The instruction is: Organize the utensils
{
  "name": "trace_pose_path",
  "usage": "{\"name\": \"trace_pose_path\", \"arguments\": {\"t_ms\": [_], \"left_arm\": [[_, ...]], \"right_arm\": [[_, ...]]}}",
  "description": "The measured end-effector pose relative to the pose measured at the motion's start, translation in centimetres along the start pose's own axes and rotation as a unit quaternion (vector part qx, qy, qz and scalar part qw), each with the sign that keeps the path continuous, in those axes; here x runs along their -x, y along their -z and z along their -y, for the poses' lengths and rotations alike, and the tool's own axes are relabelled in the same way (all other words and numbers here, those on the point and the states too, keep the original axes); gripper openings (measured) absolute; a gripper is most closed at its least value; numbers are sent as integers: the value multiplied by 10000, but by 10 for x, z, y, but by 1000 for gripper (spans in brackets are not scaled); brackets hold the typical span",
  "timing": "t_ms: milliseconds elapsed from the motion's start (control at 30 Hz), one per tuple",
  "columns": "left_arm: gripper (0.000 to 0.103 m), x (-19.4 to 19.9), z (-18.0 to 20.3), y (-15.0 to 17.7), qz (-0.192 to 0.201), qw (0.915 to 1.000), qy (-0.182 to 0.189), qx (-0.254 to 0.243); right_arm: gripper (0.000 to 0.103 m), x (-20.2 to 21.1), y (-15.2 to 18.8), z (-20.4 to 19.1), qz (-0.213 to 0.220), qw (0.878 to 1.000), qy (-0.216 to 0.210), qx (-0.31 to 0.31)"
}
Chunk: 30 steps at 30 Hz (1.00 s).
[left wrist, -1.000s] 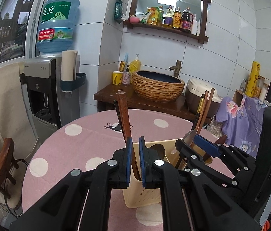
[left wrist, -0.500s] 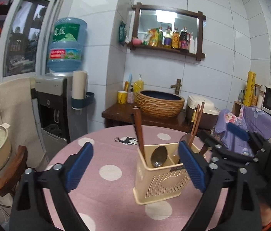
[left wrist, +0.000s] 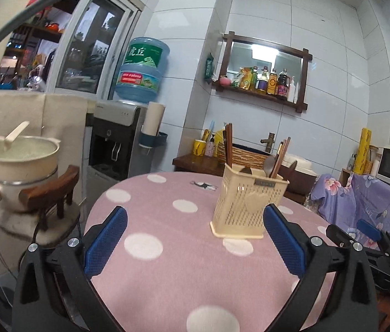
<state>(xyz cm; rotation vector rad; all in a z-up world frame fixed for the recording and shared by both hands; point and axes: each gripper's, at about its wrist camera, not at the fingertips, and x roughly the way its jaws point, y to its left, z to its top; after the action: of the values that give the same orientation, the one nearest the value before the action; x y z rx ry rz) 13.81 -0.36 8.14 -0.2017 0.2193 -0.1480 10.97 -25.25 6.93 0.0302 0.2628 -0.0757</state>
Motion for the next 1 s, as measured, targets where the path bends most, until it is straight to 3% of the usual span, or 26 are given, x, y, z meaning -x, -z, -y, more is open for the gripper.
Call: {"name": "trace_pose_path", "arguments": {"t_ms": [133, 300, 467, 633, 1000], "left_arm": [[97, 30, -5, 24, -90, 9996, -198, 155], [97, 69, -6, 53, -163, 9994, -275, 117], [97, 92, -6, 79, -258, 9987, -447, 31], [97, 107, -8, 88, -260, 9988, -420, -32], [97, 127, -15, 95, -66, 9976, -683, 98]], "right_arm": [[97, 45, 38, -9, 169, 9984, 521, -108], [97, 89, 74, -15, -58, 9993, 366, -52], [97, 128, 102, -22, -16, 9970, 774, 18], [97, 146, 114, -23, -355, 9980, 497, -148], [97, 168, 116, -25, -136, 9983, 553, -130]]}}
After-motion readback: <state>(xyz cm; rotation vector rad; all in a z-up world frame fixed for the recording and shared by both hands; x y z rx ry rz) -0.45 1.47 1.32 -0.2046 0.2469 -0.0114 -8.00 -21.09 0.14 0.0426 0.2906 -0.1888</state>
